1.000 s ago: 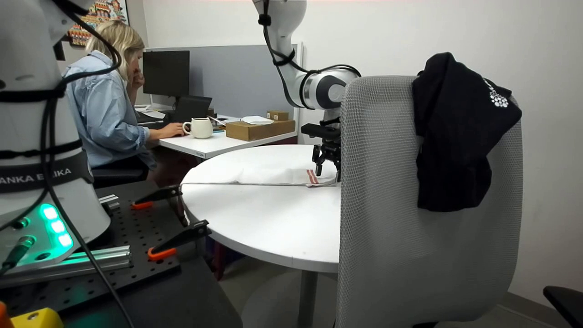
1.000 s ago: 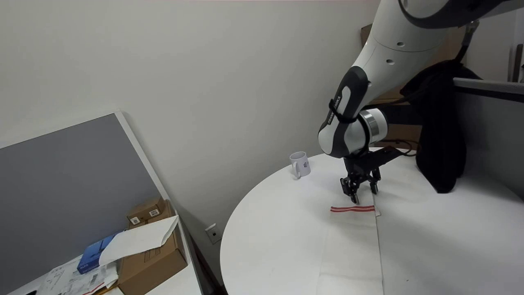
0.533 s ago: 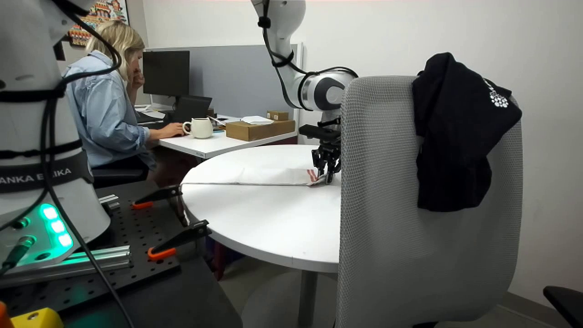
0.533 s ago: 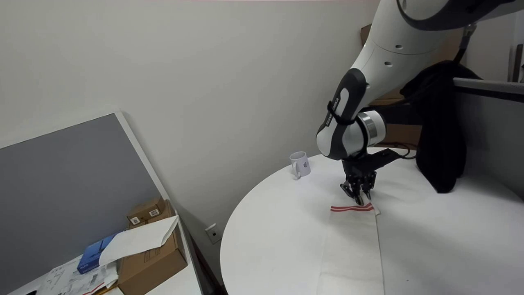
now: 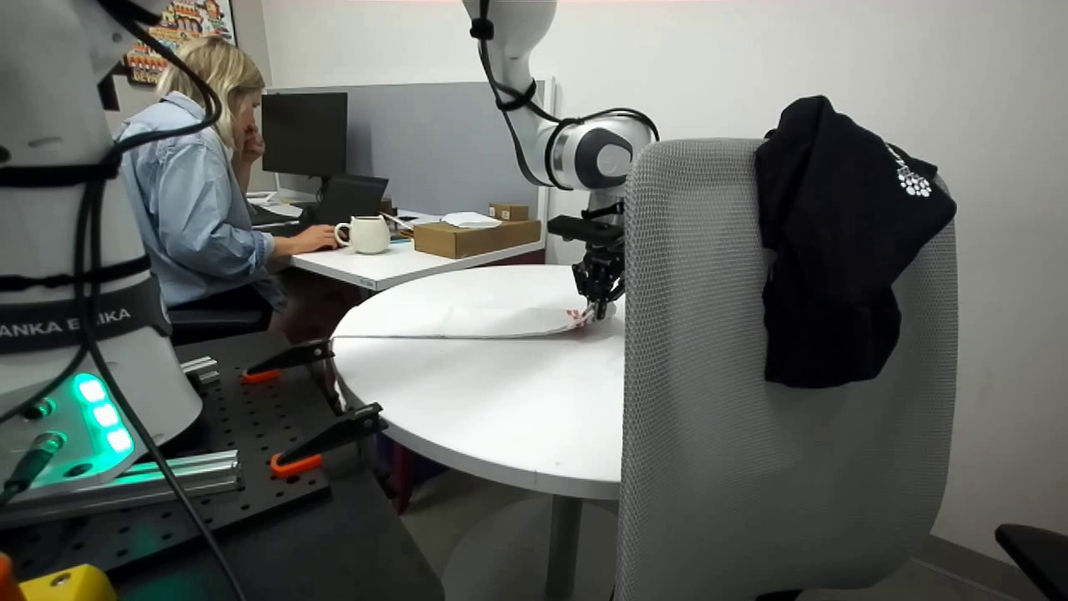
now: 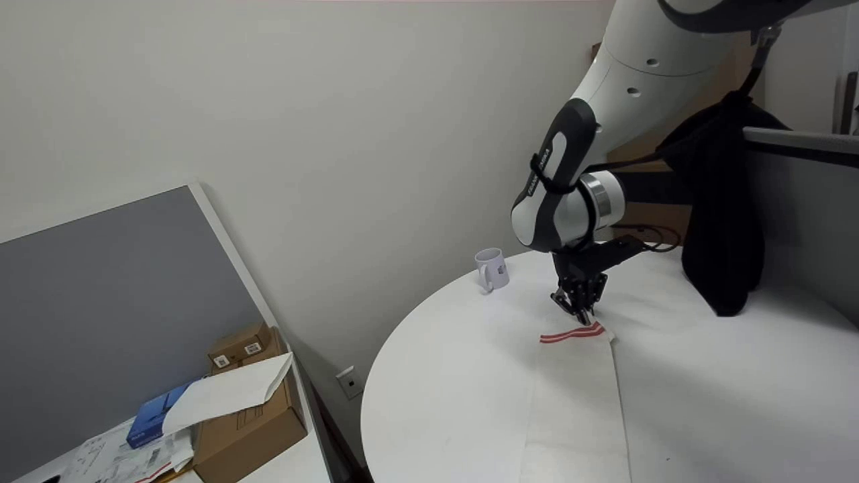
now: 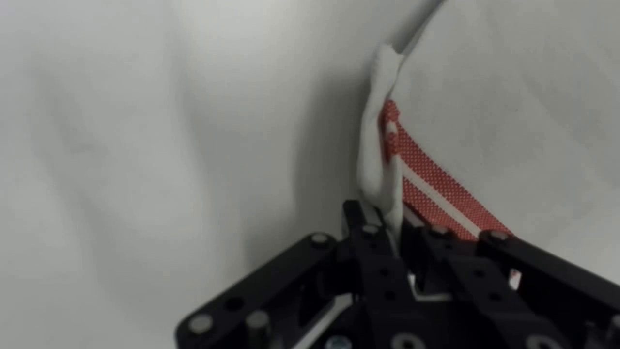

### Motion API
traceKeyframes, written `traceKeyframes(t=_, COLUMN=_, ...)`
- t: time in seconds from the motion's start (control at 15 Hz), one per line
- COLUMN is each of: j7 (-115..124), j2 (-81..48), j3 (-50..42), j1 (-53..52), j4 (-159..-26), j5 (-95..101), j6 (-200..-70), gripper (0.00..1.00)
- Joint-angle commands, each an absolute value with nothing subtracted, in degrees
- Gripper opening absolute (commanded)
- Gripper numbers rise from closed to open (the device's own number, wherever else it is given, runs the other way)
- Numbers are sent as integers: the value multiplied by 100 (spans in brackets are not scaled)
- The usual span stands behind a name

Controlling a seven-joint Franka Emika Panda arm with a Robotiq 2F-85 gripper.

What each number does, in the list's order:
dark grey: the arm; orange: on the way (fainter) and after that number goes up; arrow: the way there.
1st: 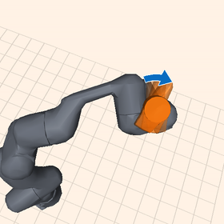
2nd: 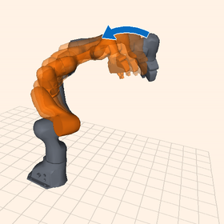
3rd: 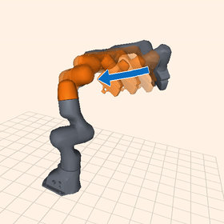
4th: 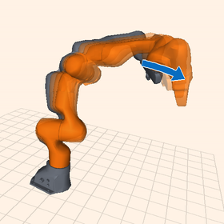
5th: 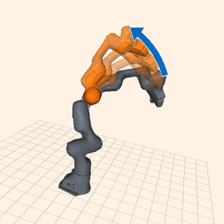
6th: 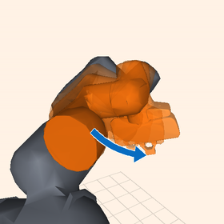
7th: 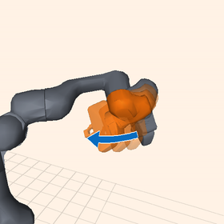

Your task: Fold the cloth on the table.

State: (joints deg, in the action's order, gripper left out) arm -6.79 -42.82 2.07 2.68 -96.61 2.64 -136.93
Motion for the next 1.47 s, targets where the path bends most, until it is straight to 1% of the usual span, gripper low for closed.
traceKeyframes(t=0.0, j7=-763, j2=-3594, j3=223, j1=228, j4=-9684, j5=232, j6=-13293, gripper=2)
traceKeyframes(t=0.27, j7=-713, j2=-2828, j3=179, j1=98, j4=-9484, j5=334, j6=-12912, gripper=2)
traceKeyframes(t=0.53, j7=-687, j2=-2354, j3=138, j1=21, j4=-9059, j5=425, j6=-12643, gripper=2)
traceKeyframes(t=1.07, j7=-732, j2=-2223, j3=92, j1=21, j4=-8643, j5=442, j6=-12600, gripper=2)
traceKeyframes(t=1.2, j7=-886, j2=-2206, j3=194, j1=6, j4=-8683, j5=339, j6=-12542, gripper=2)
traceKeyframes(t=1.4, j7=-1536, j2=-2080, j3=600, j1=-1, j4=-8890, j5=-121, j6=-12310, gripper=2)
